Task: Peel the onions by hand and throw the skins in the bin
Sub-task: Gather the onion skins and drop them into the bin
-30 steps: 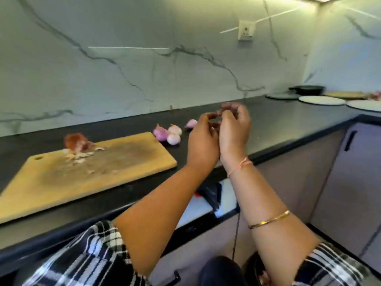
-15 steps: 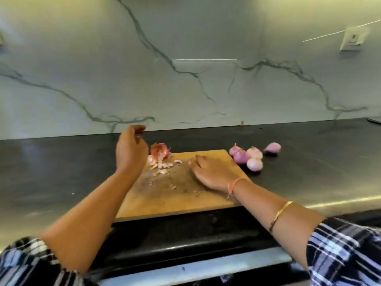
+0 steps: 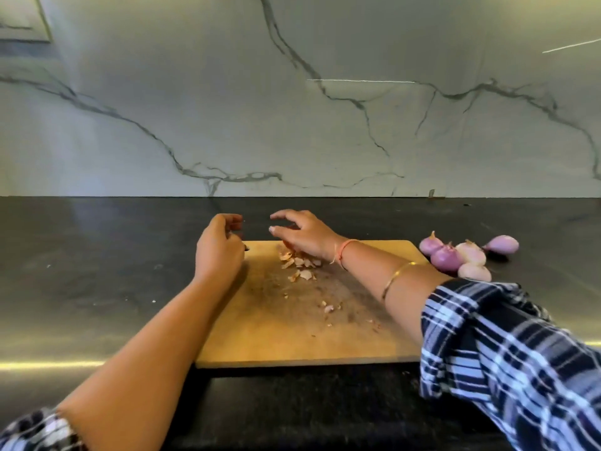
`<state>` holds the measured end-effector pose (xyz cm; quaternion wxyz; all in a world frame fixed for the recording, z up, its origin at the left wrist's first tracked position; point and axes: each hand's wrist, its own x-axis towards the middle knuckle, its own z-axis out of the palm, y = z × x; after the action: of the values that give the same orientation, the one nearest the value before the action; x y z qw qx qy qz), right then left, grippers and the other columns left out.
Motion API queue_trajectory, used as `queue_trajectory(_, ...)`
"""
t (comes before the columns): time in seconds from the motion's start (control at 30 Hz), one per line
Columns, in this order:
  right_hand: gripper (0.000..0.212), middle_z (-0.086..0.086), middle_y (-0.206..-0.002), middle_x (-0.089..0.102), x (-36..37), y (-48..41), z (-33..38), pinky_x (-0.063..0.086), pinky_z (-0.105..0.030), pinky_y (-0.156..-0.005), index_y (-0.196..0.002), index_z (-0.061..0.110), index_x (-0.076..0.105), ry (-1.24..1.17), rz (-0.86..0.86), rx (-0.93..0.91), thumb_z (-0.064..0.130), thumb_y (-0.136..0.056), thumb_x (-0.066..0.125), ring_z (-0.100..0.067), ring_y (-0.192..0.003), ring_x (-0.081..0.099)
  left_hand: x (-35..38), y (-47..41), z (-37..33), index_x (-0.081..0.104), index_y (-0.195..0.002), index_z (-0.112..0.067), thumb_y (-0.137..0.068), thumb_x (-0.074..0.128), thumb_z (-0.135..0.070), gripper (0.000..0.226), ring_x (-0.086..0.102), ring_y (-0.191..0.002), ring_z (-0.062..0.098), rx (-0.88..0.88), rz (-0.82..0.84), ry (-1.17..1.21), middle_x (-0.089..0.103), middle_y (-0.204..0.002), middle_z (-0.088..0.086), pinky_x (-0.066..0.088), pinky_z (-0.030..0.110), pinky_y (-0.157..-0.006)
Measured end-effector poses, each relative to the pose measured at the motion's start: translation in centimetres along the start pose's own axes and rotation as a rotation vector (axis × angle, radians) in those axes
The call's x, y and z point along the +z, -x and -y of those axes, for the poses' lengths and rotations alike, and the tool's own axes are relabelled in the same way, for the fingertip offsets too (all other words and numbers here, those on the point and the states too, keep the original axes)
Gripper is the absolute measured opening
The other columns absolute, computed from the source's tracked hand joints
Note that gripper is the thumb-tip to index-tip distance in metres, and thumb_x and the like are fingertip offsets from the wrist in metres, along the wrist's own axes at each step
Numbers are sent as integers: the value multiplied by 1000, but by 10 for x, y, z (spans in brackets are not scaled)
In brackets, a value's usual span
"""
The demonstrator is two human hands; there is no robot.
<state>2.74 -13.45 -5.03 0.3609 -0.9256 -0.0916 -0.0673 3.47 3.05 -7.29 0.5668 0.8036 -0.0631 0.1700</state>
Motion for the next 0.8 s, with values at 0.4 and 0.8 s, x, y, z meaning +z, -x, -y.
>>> queue_trajectory(0.4,33,-6,-131,55,0,46,3,38,-19,-95,-129,12,58,254,179,-144,21,-100,47,-16,-113,54,5,-3,4,56,-117,-18,-94,44,2,33,59,-108,19,-54,58,-57,58,-113,-3,50,41,-96)
queue_trajectory(0.8,27,1,-126,61,-35,87,7,49,-26,-97,-123,28,59,-118,231,-144,21,-97,53,-13,-112,61,-11,5,-9,57,-116,-14,-95,43,2,30,54,-76,0,23,8,-64,57,-110,-3,51,24,-76)
